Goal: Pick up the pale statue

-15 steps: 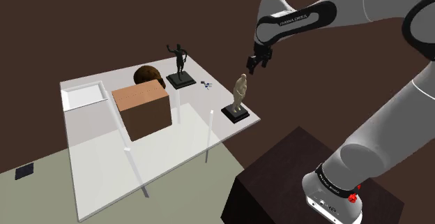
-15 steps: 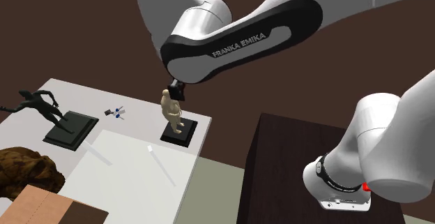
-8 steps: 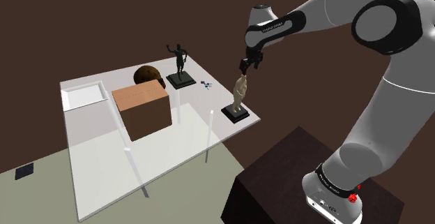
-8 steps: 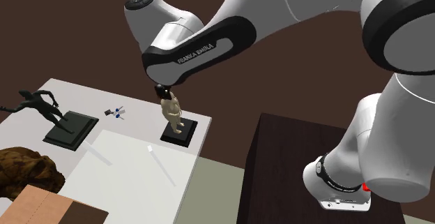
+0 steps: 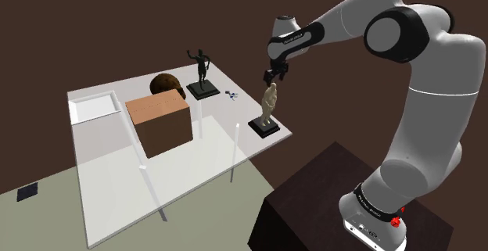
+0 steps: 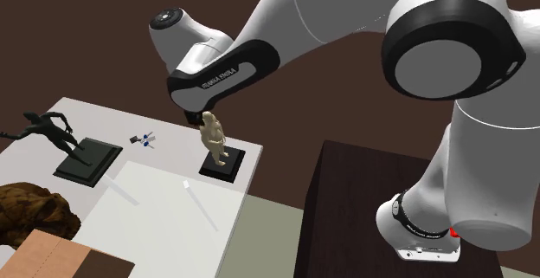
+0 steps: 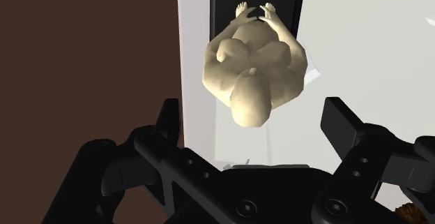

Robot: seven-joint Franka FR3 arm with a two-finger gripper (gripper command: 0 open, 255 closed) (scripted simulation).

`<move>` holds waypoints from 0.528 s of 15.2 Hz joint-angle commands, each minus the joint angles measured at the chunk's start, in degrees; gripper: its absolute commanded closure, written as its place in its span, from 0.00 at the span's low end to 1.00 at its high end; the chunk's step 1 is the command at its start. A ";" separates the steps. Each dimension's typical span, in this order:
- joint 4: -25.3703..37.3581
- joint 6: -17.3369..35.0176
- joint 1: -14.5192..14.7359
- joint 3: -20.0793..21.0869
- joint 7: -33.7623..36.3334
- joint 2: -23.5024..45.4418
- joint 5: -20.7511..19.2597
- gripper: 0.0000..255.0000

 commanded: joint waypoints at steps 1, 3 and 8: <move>-0.47 1.37 -0.02 -0.02 0.17 0.88 -0.06 0.00; -0.88 2.92 -0.04 -0.04 0.37 2.03 -0.12 0.00; -1.04 3.03 -0.03 -0.04 0.40 1.98 -0.14 1.00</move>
